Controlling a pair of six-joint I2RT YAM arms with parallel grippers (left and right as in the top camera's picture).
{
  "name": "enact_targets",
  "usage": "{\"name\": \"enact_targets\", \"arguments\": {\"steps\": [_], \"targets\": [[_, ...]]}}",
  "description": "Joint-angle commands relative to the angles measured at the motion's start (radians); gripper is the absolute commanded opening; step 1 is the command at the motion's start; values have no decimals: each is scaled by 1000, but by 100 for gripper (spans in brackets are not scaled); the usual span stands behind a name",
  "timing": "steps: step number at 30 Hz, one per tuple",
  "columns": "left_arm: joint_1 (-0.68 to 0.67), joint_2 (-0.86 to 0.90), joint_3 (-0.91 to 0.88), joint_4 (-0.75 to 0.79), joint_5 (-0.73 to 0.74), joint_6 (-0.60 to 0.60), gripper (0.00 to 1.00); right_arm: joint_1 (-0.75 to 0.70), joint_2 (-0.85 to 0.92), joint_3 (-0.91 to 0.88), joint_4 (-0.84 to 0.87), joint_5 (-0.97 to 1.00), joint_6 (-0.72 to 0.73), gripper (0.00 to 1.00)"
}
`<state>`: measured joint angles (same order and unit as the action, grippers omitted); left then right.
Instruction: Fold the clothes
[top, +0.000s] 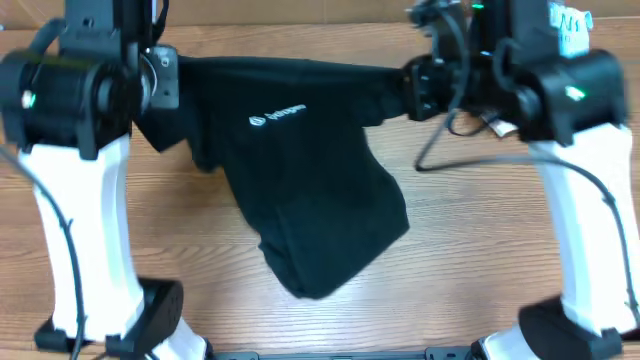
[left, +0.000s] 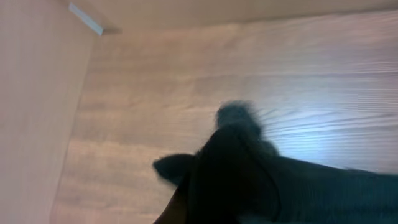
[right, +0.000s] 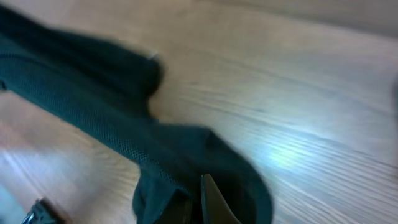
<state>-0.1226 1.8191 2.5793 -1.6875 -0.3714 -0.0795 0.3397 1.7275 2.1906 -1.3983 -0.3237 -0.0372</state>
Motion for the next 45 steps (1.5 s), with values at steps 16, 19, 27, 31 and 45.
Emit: {"name": "enact_targets", "arguments": {"steps": [16,19,27,31,45], "targets": [[491,176,7,25,155,-59,42,275,365,1,187,-113,34,4],[535,176,7,32,211,-56,60,305,382,-4,213,-113,42,4],[567,176,7,46,522,125,66,324,383,-13,249,-112,57,4],[568,170,10,47,590,151,66,327,394,-19,306,-115,65,4],[627,150,11,70,606,151,69,512,444,-25,435,-59,136,4]]}}
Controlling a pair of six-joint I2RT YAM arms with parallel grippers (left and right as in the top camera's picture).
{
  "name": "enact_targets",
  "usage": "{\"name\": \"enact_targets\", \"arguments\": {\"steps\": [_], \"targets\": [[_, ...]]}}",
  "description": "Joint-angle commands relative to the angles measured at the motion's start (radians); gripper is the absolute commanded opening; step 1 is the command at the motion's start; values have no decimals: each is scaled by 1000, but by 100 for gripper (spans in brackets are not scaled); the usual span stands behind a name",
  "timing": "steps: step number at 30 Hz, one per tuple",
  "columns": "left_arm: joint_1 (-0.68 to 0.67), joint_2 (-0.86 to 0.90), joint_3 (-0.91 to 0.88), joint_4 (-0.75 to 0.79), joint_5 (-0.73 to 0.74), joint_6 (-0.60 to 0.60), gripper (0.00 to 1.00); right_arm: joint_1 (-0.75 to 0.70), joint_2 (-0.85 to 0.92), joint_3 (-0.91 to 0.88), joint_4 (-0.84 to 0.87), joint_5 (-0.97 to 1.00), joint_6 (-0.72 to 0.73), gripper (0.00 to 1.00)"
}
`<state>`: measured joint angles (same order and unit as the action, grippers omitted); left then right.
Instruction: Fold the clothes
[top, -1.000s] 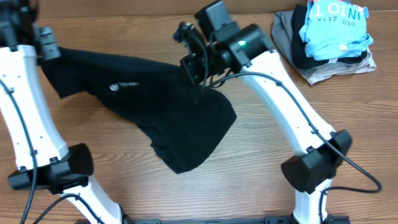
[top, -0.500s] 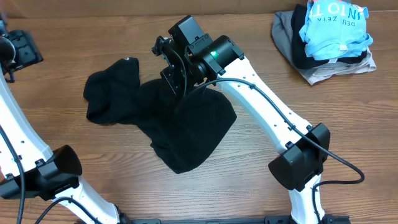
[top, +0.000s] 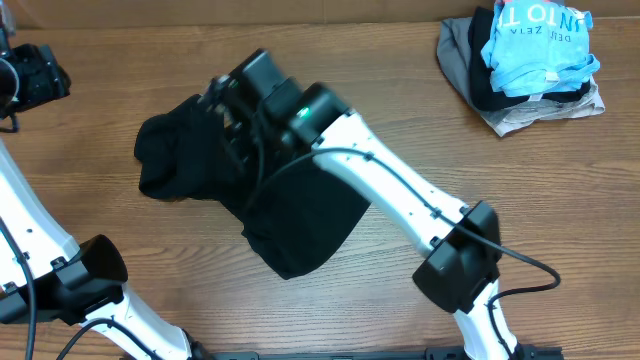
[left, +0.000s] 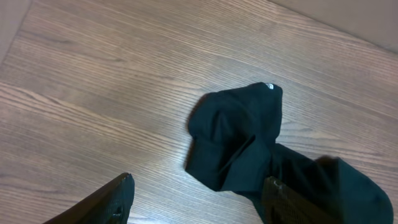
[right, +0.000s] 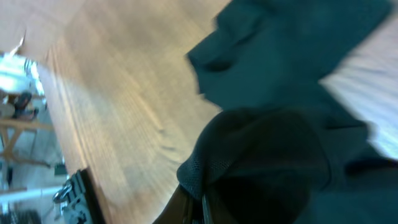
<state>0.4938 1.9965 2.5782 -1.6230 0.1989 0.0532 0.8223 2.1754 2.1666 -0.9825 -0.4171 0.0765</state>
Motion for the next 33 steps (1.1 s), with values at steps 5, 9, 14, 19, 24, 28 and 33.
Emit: {"name": "enact_targets", "arguments": {"steps": [5,9,14,19,24,28,33], "targets": [[10,-27,12,5,39,19,68,-8,-3,-1,61,50,32,4],[9,-27,12,5,80,31,68,-92,-3,-1,120,96,23,4],[-30,-28,12,3,115,59,68,-203,-2,-1,276,177,-27,4],[-104,-27,12,1,99,82,68,-304,10,-1,459,176,-50,79],[-163,-27,12,1,37,82,69,-393,-18,45,410,94,-30,100],[-171,-27,12,-23,38,82,69,-465,-88,103,189,-34,-12,100],[-180,-28,0,-67,48,97,69,-534,-185,123,-171,-90,-18,100]]}}
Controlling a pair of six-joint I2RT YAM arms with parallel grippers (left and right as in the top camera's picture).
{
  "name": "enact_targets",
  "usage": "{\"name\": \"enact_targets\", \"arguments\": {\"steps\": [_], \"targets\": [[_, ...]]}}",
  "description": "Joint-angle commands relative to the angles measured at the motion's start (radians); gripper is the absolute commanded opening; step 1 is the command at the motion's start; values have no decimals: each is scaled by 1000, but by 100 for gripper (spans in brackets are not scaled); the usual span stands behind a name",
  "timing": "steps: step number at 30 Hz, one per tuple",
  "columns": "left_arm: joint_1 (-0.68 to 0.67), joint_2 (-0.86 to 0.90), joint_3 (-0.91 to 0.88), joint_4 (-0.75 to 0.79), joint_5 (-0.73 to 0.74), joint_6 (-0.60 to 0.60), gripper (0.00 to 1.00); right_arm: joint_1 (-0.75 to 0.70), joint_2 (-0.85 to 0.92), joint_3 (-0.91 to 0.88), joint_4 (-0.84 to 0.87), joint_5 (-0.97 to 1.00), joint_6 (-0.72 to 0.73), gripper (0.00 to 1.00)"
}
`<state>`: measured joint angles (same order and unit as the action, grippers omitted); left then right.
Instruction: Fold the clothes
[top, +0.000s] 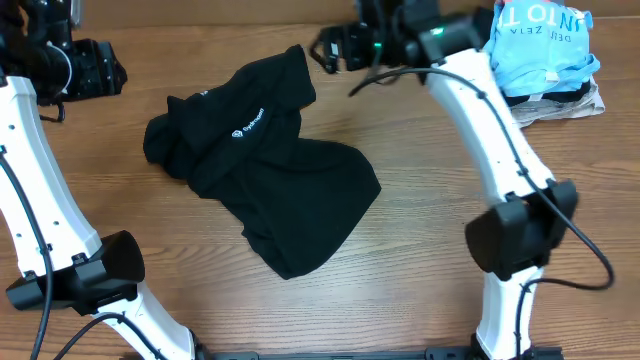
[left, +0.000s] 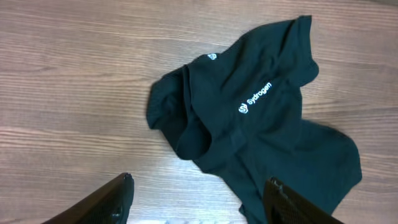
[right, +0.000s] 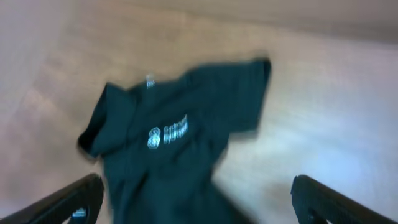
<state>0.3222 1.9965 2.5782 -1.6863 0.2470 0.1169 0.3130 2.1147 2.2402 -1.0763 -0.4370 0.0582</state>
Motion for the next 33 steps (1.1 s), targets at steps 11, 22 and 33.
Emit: {"name": "enact_targets", "arguments": {"steps": [11,22,33], "targets": [[-119,-28,-220,-3,-97,32,68,-26,-119,-131,-382,88,25,99],[-121,-28,-708,261,-183,40,65,-29,-119,-356,-303,219,25,100],[-159,-27,-1105,694,-179,63,57,-60,-117,-373,-259,227,25,100]]}}
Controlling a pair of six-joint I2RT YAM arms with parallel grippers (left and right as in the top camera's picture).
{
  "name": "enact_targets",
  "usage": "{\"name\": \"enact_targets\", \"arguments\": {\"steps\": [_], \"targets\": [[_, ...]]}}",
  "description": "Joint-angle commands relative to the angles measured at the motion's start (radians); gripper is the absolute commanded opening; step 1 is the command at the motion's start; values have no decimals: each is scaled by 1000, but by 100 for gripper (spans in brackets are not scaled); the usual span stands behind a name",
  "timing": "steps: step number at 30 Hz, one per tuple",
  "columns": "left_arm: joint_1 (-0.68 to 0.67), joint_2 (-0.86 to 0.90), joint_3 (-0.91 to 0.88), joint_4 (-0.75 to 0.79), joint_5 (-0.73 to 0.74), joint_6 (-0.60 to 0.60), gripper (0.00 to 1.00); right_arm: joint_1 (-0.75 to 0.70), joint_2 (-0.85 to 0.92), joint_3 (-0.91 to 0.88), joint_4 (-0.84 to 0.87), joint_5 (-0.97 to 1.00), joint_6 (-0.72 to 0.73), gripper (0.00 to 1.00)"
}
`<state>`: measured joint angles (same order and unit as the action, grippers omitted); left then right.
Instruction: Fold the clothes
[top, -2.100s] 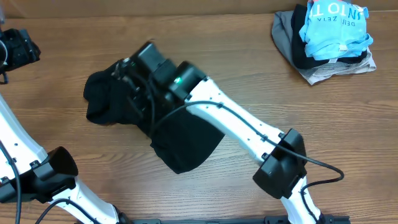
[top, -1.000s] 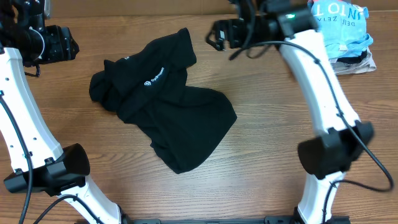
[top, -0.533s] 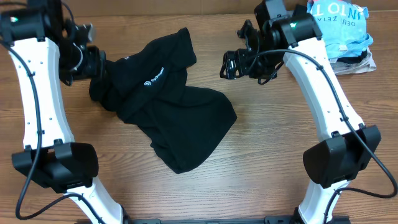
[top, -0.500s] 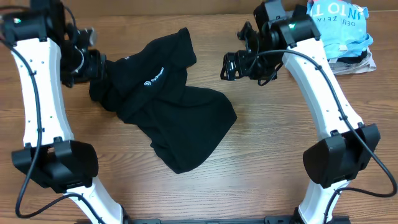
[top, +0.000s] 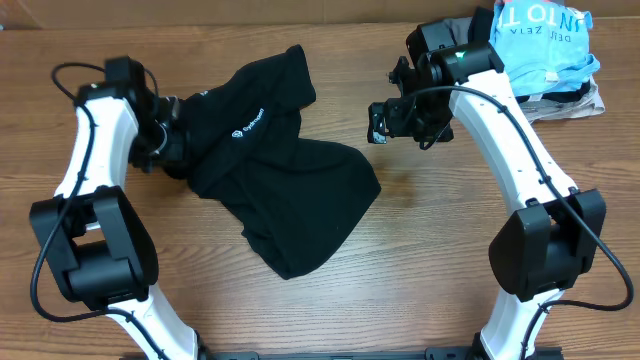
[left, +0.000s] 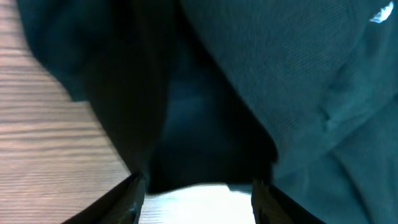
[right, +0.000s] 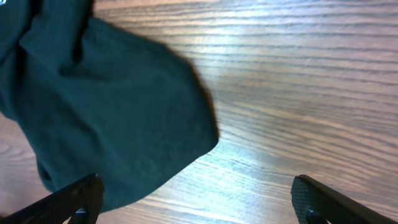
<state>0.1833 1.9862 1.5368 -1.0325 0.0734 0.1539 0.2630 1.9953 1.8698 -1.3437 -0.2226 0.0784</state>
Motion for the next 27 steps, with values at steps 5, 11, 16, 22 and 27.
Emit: {"name": "enact_targets", "arguments": {"steps": [5,11,16,22,27], "targets": [[-28,-17,-167,163,-6,26,50,-10,3,-3,26,13,5,100],[-28,-18,-178,196,-6,0,30,-10,3,-3,42,13,5,100],[-27,-18,-145,197,-14,-5,16,-10,3,-3,56,13,5,100],[-26,-18,12,76,-55,-53,4,-10,3,-3,56,13,4,100],[-34,-18,146,-93,4,-35,21,-10,3,-3,59,13,4,100]]}}
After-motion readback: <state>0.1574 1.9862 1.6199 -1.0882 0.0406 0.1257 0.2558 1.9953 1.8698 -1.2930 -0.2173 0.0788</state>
